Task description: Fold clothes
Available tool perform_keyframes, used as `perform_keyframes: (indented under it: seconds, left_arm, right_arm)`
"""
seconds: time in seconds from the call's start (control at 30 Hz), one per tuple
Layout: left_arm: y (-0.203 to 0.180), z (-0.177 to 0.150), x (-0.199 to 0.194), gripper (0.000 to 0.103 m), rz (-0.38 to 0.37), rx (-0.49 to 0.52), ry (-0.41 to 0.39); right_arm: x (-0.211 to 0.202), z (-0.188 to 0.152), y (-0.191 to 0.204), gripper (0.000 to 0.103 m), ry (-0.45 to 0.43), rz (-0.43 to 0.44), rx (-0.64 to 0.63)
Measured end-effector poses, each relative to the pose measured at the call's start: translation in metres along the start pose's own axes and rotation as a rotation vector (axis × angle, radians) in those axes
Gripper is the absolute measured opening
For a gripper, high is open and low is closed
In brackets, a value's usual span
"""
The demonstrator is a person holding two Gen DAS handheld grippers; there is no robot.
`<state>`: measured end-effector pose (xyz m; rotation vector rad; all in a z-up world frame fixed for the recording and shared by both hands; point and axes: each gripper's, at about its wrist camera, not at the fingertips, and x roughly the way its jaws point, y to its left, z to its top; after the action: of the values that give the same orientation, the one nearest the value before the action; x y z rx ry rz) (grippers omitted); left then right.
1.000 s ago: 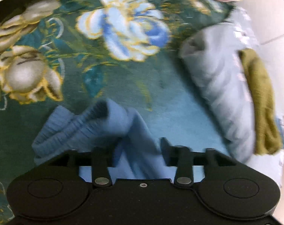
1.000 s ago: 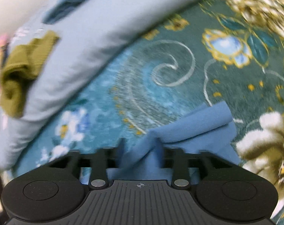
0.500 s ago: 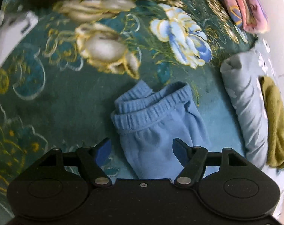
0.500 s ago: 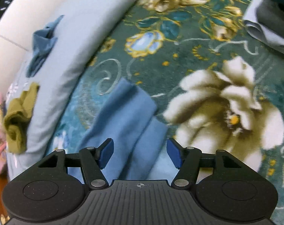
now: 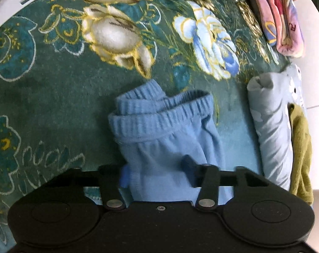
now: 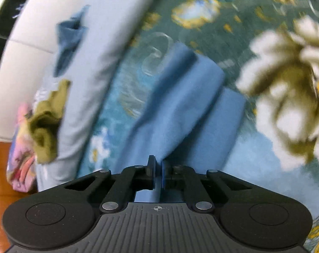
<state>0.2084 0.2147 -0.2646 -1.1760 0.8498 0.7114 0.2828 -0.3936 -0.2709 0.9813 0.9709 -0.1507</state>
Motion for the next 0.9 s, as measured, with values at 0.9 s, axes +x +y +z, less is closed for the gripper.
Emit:
perform_keyframes:
  seconds: [0.9]
  left_arm:
    - [0.010, 0.003, -0.002, 0.009, -0.067, -0.038, -0.048]
  right_arm:
    - [-0.010, 0.036, -0.073, 0.009, -0.142, -0.041, 0.153]
